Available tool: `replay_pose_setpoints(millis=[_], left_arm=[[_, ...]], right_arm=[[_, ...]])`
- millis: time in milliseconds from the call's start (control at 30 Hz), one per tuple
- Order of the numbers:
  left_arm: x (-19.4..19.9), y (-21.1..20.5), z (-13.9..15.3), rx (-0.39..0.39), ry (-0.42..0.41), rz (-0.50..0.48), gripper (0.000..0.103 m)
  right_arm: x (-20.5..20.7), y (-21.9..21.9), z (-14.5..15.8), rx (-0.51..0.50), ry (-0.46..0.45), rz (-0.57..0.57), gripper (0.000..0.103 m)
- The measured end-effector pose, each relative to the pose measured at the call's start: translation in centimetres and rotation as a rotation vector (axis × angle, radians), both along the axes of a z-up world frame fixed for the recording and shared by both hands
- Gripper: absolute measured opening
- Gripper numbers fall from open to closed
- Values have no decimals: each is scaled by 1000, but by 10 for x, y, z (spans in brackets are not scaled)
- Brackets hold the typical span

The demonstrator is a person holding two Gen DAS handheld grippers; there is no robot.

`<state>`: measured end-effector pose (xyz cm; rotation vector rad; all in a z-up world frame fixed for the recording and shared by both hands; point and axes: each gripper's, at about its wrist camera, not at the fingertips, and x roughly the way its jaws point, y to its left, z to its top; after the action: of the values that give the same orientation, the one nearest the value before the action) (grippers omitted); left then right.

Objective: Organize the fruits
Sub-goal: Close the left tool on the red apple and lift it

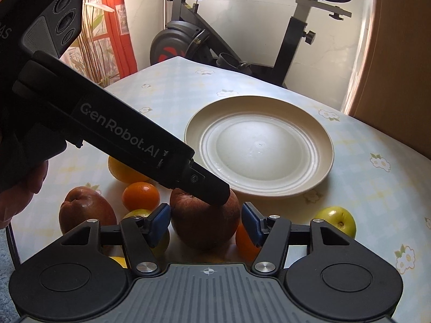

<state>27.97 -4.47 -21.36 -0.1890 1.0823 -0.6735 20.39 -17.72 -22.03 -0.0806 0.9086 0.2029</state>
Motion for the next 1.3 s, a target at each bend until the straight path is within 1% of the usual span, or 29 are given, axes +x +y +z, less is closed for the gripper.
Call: replay_pose_setpoints(millis=[67,133,333,533,700,800,833,867,933,1000,1133,1200,1300], left_arm=[[2,3,-3,-17,20,9,52],[2,5,-5,-26,23,12,53],[-1,6,-4,-25,27,9,51],[2,15,-11,-69,67,29,54],[-1,16,-12,-69,60,35,55],[-2,21,-14,-76,64,55,55],[-2,24,-14,-65,61,70,53],[-2,26,-16,-43,57,85,53],[0,32,-19,-74,69,96,52],[2,34,-20,-90,86,108,52],[3,31,-21,-84,81,109,52],[4,29,-21,-78,77,108,51],[3,28,-19,-98,79,110,50]], right_arm=[[0,1,0,6,4,-2,54],[0,0,0,3,-1,-3,53],[-2,2,0,1,-2,-15,52],[-3,-1,1,27,15,-42,53],[-7,-2,0,36,8,-52,53],[-5,-3,0,45,14,-48,55],[-4,-1,1,38,18,-42,55],[-3,0,1,32,21,-36,55],[0,0,1,29,30,-25,55],[4,-1,1,41,47,-15,55],[12,-6,0,69,83,-11,56],[14,-7,1,76,96,-8,55],[15,-8,2,86,101,-18,54]])
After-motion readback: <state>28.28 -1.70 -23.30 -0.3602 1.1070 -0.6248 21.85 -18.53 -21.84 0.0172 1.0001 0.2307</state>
